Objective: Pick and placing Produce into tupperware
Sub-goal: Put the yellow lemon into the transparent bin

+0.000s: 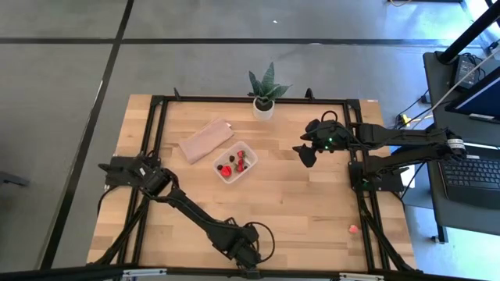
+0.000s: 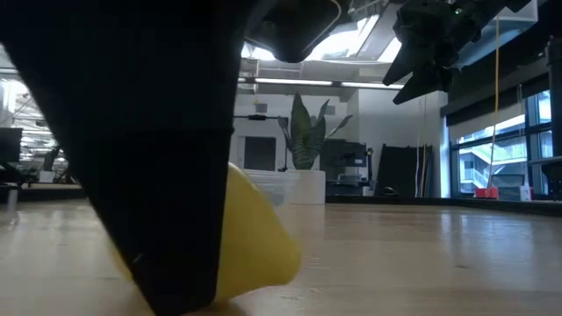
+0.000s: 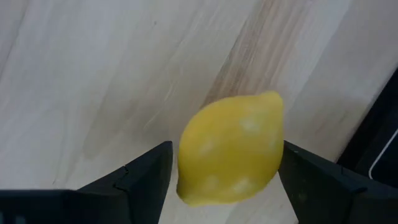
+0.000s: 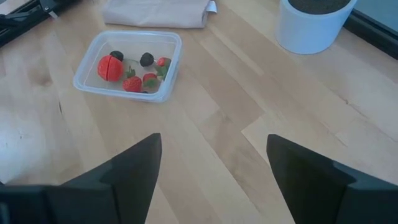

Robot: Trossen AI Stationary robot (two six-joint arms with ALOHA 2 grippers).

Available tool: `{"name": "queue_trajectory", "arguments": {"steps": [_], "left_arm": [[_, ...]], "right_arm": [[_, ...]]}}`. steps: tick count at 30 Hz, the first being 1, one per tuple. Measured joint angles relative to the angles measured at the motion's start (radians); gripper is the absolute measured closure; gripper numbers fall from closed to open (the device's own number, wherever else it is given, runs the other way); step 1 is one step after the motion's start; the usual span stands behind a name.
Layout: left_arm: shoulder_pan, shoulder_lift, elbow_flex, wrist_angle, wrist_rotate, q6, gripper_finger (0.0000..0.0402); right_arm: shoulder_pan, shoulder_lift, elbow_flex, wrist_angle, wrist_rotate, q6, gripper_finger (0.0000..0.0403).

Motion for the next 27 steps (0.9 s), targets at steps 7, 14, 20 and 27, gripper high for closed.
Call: {"name": "queue_trajectory", "arguments": {"steps": [7,14,20,27], "left_arm": [[0.000,0.000,0.000,0.000,0.006,-0.001,0.0129],[0.000,0.000,0.000,0.000,0.009,-0.002,0.0153],[0.002,0.000,0.000,0.000,0.009,-0.004,0.0202],[0.002,0.000,0.000,0.000,0.009,-0.008,0.0203]], "right_arm": [[0.000,0.000,0.000,0.000,0.000,0.006,0.0110],[0.000,0.000,0.000,0.000,0.000,0.006,0.0110],[0.000,0.000,0.000,0.000,0.000,0.006,0.0110],[0.000,0.000,0.000,0.000,0.000,0.006,0.0110]]}}
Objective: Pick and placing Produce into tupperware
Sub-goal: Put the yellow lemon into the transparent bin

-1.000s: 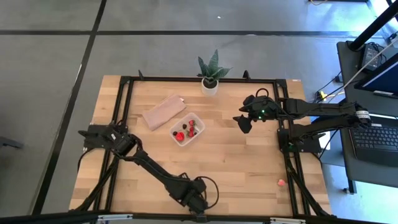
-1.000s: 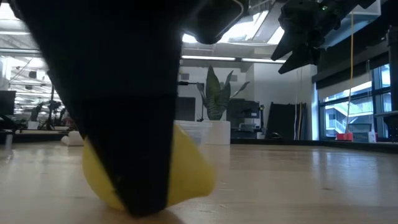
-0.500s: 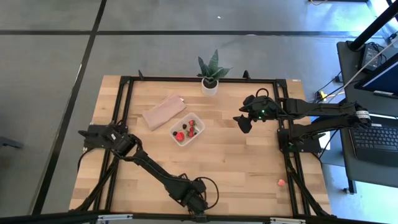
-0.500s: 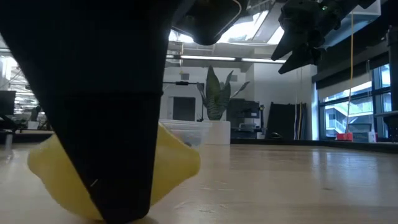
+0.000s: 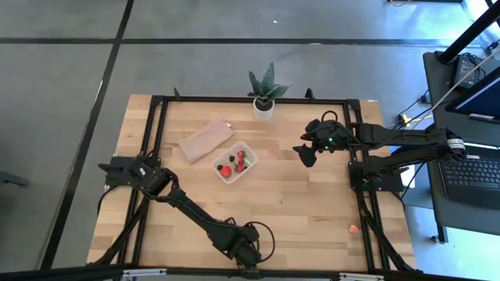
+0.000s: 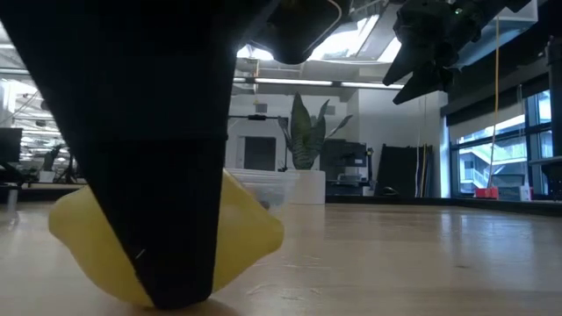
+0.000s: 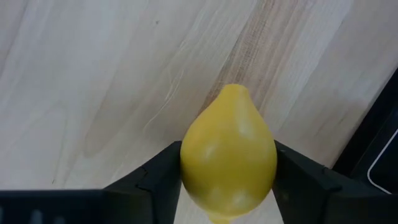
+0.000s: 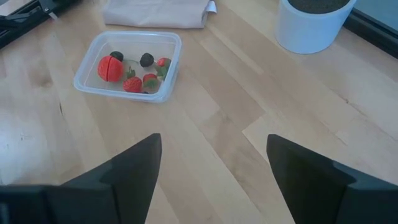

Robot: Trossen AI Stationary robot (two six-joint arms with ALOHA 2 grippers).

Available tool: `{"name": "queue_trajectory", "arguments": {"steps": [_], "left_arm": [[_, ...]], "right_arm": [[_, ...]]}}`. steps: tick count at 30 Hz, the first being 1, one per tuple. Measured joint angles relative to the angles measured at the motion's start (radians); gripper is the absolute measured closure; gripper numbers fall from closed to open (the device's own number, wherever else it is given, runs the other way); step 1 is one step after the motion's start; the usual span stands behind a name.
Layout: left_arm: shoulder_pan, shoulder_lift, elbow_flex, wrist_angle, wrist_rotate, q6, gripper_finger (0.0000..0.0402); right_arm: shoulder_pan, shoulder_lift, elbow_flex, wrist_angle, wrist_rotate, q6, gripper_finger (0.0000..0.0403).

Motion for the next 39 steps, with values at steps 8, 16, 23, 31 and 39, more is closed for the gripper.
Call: {"name": "queue_trajectory", "arguments": {"steps": [8,16,23,31,39], "left_arm": [[0.019,-0.057,0.002,-0.057,-0.022,0.039,0.0204],[0.095,-0.212,0.001,-0.340,-0.173,0.089,0.0200],[0.232,-0.396,0.001,-0.524,-0.365,0.166,0.0204],[0.462,-0.468,0.001,-0.524,-0.406,0.349,0.0198],[0.665,-0.420,-0.083,-0.315,-0.271,0.585,0.0201]], "right_arm": [[0.000,0.000,0.000,-0.008,0.000,0.000,0.0110],[0.000,0.000,0.000,-0.022,0.000,0.009,0.0110],[0.000,-0.001,0.000,-0.049,0.000,0.015,0.0110],[0.000,0.000,0.000,-0.053,0.000,0.014,0.0110],[0.000,0.000,0.000,-0.054,0.001,0.006,0.0110]]}}
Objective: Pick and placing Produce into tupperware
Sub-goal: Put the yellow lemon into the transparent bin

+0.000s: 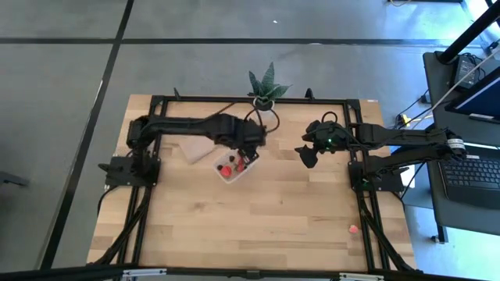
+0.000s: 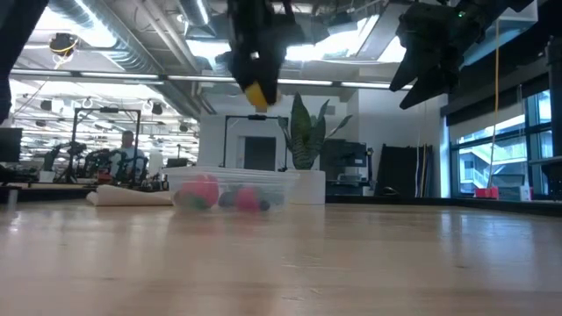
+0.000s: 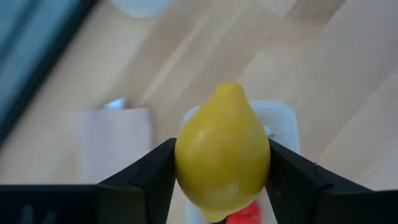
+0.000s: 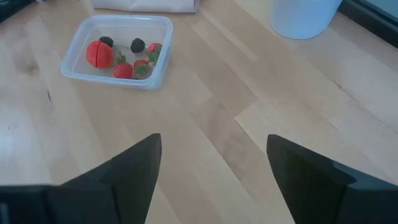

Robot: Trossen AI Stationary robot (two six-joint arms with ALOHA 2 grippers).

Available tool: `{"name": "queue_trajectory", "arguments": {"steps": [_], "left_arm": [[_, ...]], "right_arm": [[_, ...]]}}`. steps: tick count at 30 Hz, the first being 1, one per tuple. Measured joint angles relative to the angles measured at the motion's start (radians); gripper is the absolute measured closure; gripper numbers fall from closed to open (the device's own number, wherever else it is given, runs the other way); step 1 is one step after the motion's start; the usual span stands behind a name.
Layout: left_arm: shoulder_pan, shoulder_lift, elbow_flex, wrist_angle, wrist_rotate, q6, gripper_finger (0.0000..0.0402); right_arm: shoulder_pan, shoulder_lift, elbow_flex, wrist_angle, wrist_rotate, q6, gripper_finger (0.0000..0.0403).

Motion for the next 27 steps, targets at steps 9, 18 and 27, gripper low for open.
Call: {"name": "queue_trajectory", "arguments": {"steps": [9,18,27], "left_arm": [[0.096,-0.002,-0.305,0.262,0.204,0.016,0.0204],[0.061,-0.002,-0.447,0.409,0.244,-0.035,0.0194],[0.060,-0.002,-0.448,0.417,0.231,-0.003,0.0180]], "right_arm": [[0.000,0.000,0.000,-0.019,0.000,-0.022,0.0110],[0.000,0.000,0.000,-0.019,0.001,-0.046,0.0110],[0.000,0.000,0.000,-0.018,0.002,-0.045,0.0110]]}}
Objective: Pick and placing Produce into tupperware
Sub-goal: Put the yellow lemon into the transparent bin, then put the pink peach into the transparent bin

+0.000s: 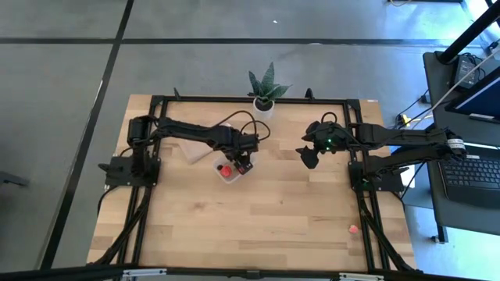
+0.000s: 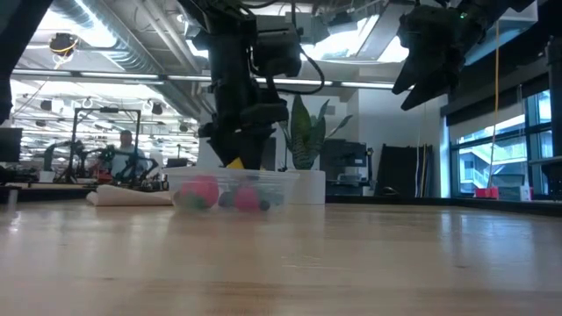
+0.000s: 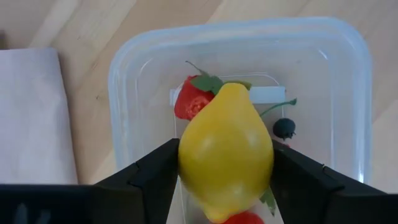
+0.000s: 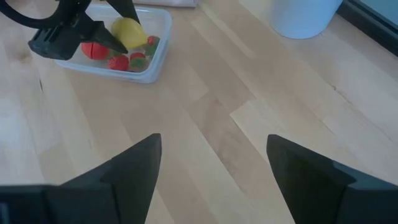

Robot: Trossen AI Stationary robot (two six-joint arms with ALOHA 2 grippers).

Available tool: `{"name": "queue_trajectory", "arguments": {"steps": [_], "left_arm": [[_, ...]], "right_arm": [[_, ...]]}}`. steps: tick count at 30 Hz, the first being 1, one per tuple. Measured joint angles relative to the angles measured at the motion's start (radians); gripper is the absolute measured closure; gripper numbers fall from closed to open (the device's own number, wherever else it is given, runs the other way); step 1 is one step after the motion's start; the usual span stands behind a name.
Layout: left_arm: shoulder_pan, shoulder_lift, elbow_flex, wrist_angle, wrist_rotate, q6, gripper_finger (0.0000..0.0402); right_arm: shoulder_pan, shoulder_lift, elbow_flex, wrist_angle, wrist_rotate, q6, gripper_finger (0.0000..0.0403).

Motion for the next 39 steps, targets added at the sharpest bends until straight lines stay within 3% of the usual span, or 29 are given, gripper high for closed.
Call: {"name": "queue_trajectory", "arguments": {"steps": [16,20,23,28,33,39], "left_arm": [[-0.006,-0.021,0.023,-0.057,0.020,0.012,0.0135],[-0.050,-0.126,0.042,-0.050,-0.081,0.026,0.0135],[-0.111,-0.229,0.042,-0.034,-0.201,0.025,0.0138],[-0.243,-0.401,0.039,-0.015,-0.471,0.003,0.0134],[-0.321,-0.579,-0.057,0.062,-0.523,0.004,0.0136],[-0.385,-0.783,-0.319,0.275,-0.534,0.027,0.0135]], "right_arm": [[0.000,0.000,0.008,-0.009,-0.027,-0.032,0.0110],[0.026,-0.001,0.079,-0.088,-0.161,-0.143,0.0110],[0.076,0.003,0.169,-0.265,-0.179,-0.129,0.0110],[0.187,0.016,0.318,-0.576,-0.180,0.042,0.0110],[0.322,0.024,0.383,-0.749,-0.180,0.322,0.0120],[0.488,0.062,0.329,-0.918,-0.197,0.692,0.0136]]}}
